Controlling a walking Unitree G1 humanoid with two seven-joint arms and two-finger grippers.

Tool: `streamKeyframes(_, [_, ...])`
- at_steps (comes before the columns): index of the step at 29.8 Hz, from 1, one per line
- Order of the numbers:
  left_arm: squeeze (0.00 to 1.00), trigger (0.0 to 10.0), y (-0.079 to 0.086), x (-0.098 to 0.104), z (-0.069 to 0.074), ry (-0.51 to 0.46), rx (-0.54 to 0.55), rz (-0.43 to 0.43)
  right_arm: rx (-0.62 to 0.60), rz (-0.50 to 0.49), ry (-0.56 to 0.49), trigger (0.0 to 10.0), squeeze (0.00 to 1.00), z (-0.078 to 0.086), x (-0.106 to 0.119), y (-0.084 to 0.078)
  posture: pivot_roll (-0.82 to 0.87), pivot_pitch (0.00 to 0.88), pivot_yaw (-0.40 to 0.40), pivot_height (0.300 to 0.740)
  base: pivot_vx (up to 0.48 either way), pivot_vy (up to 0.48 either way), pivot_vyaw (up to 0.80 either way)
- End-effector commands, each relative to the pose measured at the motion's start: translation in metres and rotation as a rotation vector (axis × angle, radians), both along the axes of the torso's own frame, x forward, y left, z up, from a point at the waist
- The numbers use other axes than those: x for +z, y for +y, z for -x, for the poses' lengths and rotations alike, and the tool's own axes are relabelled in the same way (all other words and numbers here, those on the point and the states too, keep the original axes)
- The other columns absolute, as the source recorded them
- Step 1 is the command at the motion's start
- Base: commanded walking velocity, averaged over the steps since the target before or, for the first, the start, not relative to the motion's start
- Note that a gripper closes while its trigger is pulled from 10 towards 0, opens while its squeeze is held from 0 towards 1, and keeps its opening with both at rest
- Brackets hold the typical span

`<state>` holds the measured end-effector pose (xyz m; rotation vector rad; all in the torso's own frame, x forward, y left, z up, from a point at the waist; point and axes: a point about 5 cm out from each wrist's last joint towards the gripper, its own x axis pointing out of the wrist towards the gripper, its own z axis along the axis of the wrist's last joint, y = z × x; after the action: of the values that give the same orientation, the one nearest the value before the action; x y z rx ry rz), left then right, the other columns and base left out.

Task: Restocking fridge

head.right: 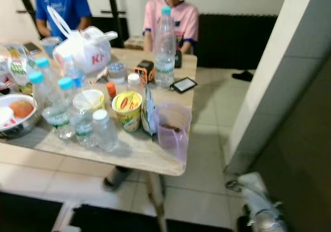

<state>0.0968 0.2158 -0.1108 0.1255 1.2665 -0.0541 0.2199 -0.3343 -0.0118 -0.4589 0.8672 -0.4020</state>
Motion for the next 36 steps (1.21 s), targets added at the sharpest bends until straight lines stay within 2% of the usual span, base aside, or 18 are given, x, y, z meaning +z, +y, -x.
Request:
streamKeyframes(1, [0.0,10.0,0.0,0.0,-0.002,-0.004,0.004,0.001,-0.015,-0.022,-0.055,10.0,1.0,-0.005,0.002,0.004,-0.04,0.0,0.027,0.74,0.0,0.0,0.0])
streamKeyframes(2, [0.0,10.0,0.0,0.0,-0.002,-0.004,0.004,0.003,-0.026,-0.09,-0.221,10.0,0.68,-0.029,0.023,0.002,-0.03,0.0,0.028,0.74,0.0,0.0,0.0])
streamKeyframes(3, [0.0,10.0,0.0,0.0,-0.002,-0.004,0.004,0.003,-0.026,-0.09,-0.221,10.0,0.68,-0.029,0.023,0.002,-0.03,0.0,0.028,0.74,0.0,0.0,0.0])
streamKeyframes(5, [0.0,10.0,0.001,0.0,-0.001,-0.003,0.004,0.003,-0.036,-0.138,-0.352,10.0,0.62,-0.046,0.042,0.0,-0.03,0.0,0.028,0.74,0.0,0.0,0.0])
streamKeyframes(6, [0.0,10.0,0.001,0.001,-0.001,-0.002,0.003,0.002,-0.044,-0.215,-0.459,10.0,0.83,-0.058,0.056,0.0,-0.03,0.0,0.032,0.74,0.0,0.0,0.0])
streamKeyframes(7, [0.0,10.0,0.001,0.001,-0.001,-0.001,0.002,0.002,-0.045,-0.266,-0.529,10.0,0.83,-0.066,0.066,-0.001,-0.03,0.0,0.032,0.74,0.0,0.0,0.0])
streamKeyframes(8, [0.0,10.0,0.001,0.001,-0.001,0.0,0.002,0.001,-0.029,-0.34,-0.622,10.0,1.0,-0.076,0.08,0.0,-0.03,0.0,0.032,0.74,0.0,0.0,0.0])
streamKeyframes(13, [0.0,10.0,0.002,0.001,-0.001,0.002,0.0,-0.001,0.092,-0.527,-0.85,10.0,1.0,-0.101,0.12,0.005,-0.03,0.0,0.035,0.74,0.0,0.0,0.0])
streamKeyframes(15, [0.0,10.0,0.002,0.001,-0.001,0.002,0.0,-0.001,0.092,-0.527,-0.85,10.0,1.0,-0.101,0.12,0.005,-0.03,0.0,0.035,0.74,0.0,0.0,0.0])
streamKeyframes(21, [0.0,10.0,0.002,0.0,0.0,0.004,-0.001,-0.001,0.248,-0.65,-0.989,10.0,1.0,-0.116,0.152,0.012,-0.03,0.0,0.032,0.74,0.0,0.0,0.0])
streamKeyframes(22, [0.0,10.0,0.002,0.0,0.0,0.004,-0.002,0.0,0.352,-0.709,-1.033,10.0,1.0,-0.12,0.164,0.018,-0.03,0.0,0.03,0.74,0.0,0.0,0.0])
streamKeyframes(23, [0.0,10.0,0.002,0.0,0.0,0.004,-0.002,0.0,0.352,-0.709,-1.033,10.0,1.0,-0.12,0.164,0.018,-0.03,0.0,0.03,0.74,0.0,0.0,0.0])
streamKeyframes(25, [0.0,10.0,0.001,0.0,0.0,0.005,-0.004,0.002,0.563,-0.807,-1.071,10.0,1.0,-0.123,0.181,0.03,-0.03,0.0,0.029,0.74,0.0,0.0,0.0])
streamKeyframes(27, [0.0,10.0,0.001,0.0,0.0,0.005,-0.004,0.002,0.563,-0.807,-1.071,10.0,1.0,-0.123,0.181,0.03,-0.03,0.0,0.029,0.74,0.0,0.0,0.0])
streamKeyframes(30, [0.0,10.0,0.001,0.0,0.0,0.005,-0.006,0.002,0.909,-0.917,-1.013,10.0,1.0,-0.116,0.189,0.056,-0.03,0.0,0.03,0.74,0.0,0.0,0.0])
streamKeyframes(31, [0.0,10.0,0.001,0.0,0.0,0.005,-0.006,0.002,0.909,-0.917,-1.013,10.0,1.0,-0.116,0.189,0.056,-0.03,0.0,0.03,0.74,0.0,0.0,0.0])
streamKeyframes(33, [0.0,10.0,0.001,0.0,0.0,0.006,-0.008,0.001,1.086,-0.949,-0.938,10.0,1.0,-0.11,0.191,0.075,-0.03,0.0,0.031,0.74,0.0,0.0,0.0])
streamKeyframes(36, [0.0,10.0,0.001,0.0,0.0,0.006,-0.008,0.001,1.158,-0.952,-0.891,10.0,1.0,-0.108,0.191,0.085,-0.03,0.0,0.031,0.74,0.0,0.0,0.0])
